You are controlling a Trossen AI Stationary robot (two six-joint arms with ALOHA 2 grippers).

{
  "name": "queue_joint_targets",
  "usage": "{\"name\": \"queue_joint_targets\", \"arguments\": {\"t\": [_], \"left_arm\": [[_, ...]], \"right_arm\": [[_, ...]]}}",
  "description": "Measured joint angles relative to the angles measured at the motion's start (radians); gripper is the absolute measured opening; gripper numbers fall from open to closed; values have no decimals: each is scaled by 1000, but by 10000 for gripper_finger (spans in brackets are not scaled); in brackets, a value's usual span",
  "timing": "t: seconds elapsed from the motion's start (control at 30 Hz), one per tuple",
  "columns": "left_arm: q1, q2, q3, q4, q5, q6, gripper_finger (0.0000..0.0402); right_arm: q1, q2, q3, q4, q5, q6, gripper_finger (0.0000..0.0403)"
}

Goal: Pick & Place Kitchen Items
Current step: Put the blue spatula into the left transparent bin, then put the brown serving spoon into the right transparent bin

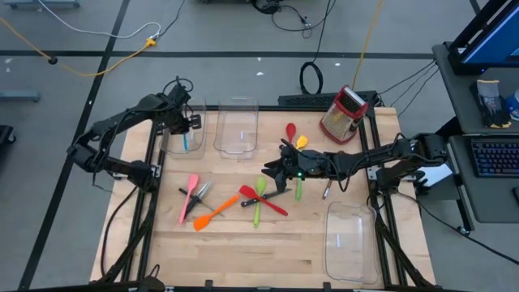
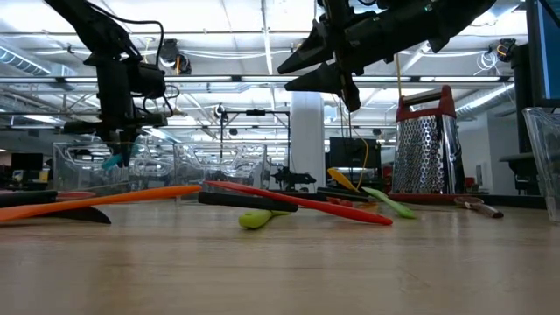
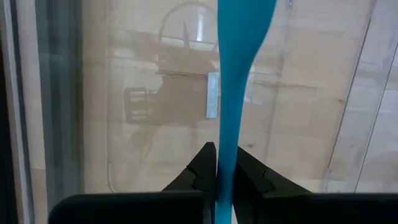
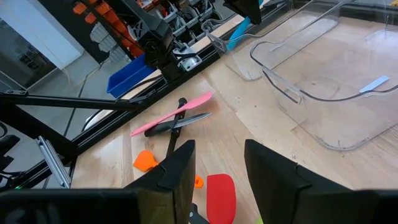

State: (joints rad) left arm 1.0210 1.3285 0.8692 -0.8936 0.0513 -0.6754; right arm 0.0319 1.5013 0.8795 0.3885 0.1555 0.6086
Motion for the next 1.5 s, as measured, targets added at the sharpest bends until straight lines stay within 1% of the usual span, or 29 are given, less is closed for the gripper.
{"name": "queue_joint_targets", "arguments": {"t": [0.1, 0.3, 0.53, 0.67, 0.77, 1.07, 1.13, 1.27, 1.5], "left_arm": [[0, 0, 0, 0, -1, 11, 26], [-1, 15, -1, -2, -36, 123, 26], [-1, 73, -1, 10, -36, 134, 26], [-1, 95, -1, 28, -20, 182, 28], [-1, 110, -1, 28, -19, 196, 41], [0, 124, -1, 28, -26, 202, 110], [6, 116, -1, 28, -17, 205, 119], [7, 71, 0, 28, 40, 223, 128], [5, -81, 38, 27, 135, 227, 129]], "right_arm": [[0, 0, 0, 0, 0, 0, 130], [0, 0, 0, 0, 0, 0, 130], [0, 0, 0, 1, 0, 0, 130], [0, 0, 0, 2, 0, 0, 130], [0, 0, 0, 2, 0, 1, 130], [0, 0, 0, 2, 0, 6, 130], [0, 0, 0, 2, 0, 5, 130], [0, 0, 0, 2, 0, -5, 130], [0, 0, 0, 2, 0, -68, 130]]}}
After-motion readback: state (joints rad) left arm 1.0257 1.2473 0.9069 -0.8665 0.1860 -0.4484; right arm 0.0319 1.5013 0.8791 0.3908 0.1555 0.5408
